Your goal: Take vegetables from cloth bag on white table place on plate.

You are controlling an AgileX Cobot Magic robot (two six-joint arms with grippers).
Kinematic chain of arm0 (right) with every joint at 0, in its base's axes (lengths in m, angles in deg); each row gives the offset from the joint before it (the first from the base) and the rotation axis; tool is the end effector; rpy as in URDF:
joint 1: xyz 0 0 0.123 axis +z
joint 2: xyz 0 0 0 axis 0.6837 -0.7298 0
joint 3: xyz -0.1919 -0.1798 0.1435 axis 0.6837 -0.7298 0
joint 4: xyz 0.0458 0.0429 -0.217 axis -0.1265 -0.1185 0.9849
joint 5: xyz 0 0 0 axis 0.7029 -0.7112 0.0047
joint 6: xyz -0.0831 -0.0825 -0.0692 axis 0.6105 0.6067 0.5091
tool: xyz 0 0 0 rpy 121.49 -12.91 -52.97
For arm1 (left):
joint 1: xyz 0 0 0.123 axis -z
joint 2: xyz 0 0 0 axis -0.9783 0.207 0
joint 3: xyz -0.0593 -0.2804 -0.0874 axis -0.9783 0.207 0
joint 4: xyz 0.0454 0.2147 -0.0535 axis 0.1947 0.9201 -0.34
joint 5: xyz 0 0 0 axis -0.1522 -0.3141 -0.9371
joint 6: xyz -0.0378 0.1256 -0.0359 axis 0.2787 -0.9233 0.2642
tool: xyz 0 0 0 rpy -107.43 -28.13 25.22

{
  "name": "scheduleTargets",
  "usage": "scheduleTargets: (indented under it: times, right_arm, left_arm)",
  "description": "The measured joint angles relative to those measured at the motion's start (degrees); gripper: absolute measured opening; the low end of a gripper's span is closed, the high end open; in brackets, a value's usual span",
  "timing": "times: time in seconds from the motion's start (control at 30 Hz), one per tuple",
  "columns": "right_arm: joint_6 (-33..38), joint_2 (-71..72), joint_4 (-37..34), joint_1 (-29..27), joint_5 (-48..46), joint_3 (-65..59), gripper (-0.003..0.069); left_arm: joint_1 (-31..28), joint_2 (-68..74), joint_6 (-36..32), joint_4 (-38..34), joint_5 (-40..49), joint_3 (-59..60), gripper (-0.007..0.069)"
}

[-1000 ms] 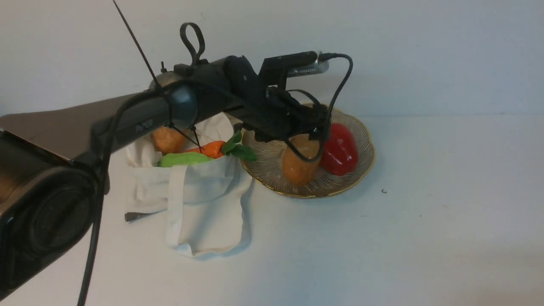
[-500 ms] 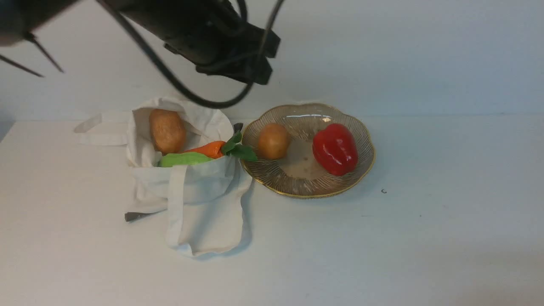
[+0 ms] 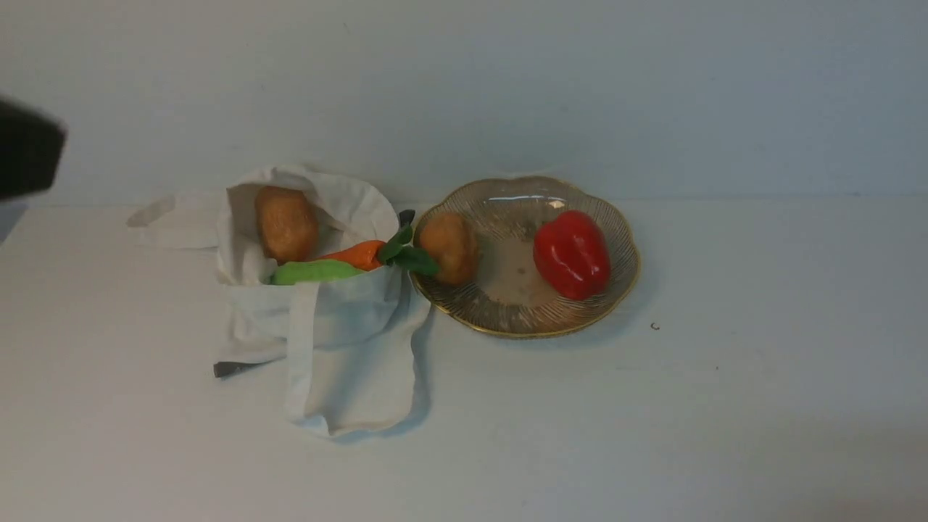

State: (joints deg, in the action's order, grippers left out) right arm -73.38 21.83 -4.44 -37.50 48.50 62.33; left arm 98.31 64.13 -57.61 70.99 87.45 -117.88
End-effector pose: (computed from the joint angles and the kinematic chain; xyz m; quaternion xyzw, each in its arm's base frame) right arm 0.0545 0.0079 0.1596 -0.0391 0.8014 0.0407 0.5955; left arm 0.0740 -0.0581 0.4317 0.2560 0.8009 -0.1491 0.5204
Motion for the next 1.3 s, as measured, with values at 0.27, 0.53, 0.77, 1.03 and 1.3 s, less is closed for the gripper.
scheduleTargets:
  times: [0.27,0.53,0.77,1.03,1.3]
  right_arm:
    - [0.0,0.0,0.0,0.0,0.0,0.0,-0.0015]
    - [0.0,0.0,0.0,0.0,0.0,0.0,-0.0015]
    - [0.0,0.0,0.0,0.0,0.0,0.0,-0.0015]
    - [0.0,0.0,0.0,0.0,0.0,0.0,-0.0015]
    - [0.0,0.0,0.0,0.0,0.0,0.0,-0.0015]
  left_arm:
    - [0.0,-26.7,-0.3,-3.3,-29.8,35.5,-0.0005]
    - [0.0,-37.7,-0.3,-4.5,-39.9,46.8,-0.0005]
    - [0.0,-38.3,-0.3,-4.6,-36.4,46.9,-0.0005]
    - [0.0,-38.4,-0.3,-4.6,-31.8,47.4,-0.0005]
    - [-2.6,-38.4,6.5,3.2,-35.6,56.7,-0.0005]
